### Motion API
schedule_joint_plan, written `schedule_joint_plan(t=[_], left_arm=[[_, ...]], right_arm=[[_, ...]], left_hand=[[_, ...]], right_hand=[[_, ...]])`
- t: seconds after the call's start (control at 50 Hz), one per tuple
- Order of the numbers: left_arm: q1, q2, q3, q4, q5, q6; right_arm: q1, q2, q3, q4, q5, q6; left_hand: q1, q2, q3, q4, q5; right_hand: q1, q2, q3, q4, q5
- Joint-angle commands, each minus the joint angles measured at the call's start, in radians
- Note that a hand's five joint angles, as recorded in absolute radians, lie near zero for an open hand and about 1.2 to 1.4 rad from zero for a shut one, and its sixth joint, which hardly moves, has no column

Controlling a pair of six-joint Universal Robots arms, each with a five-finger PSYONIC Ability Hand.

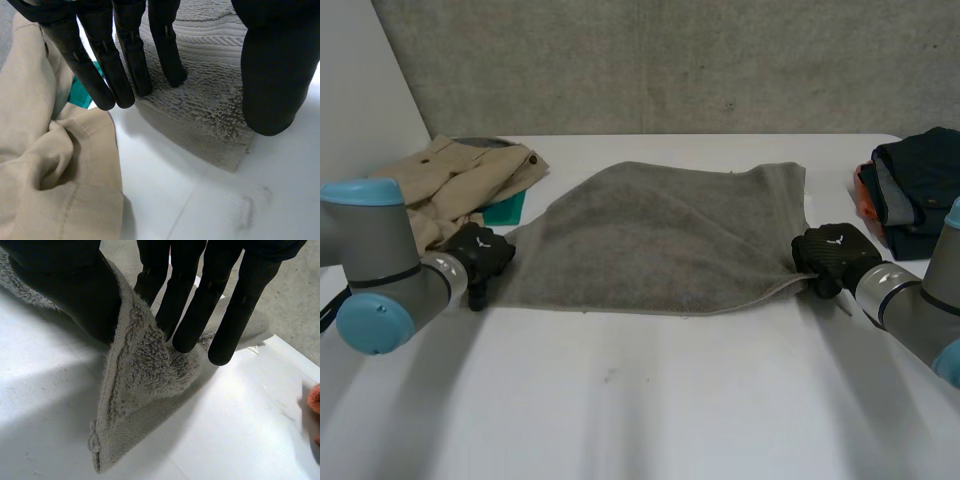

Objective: Fold the laundry.

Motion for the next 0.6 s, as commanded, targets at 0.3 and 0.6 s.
schedule_joint_plan(t=[0.3, 0.6], left_arm=[[-0.007, -0.035, 0.100, -0.020, 0.015, 0.002], [0.049, 0.149, -0.040, -0.358, 0.017, 0.016]], right_arm=[[0.005, -0.001, 0.004, 0.000, 0.000, -0.007], [-0.062, -0.144, -0.007, 0.310, -0.084, -0.035]], left_hand=[[0.633, 0.634, 0.634, 0.636, 0.675], [0.675, 0.676, 0.676, 0.678, 0.717]], right_hand=[[0.279, 0.221, 0.207, 0.198, 0.199], [0.279, 0.221, 0.207, 0.198, 0.199]])
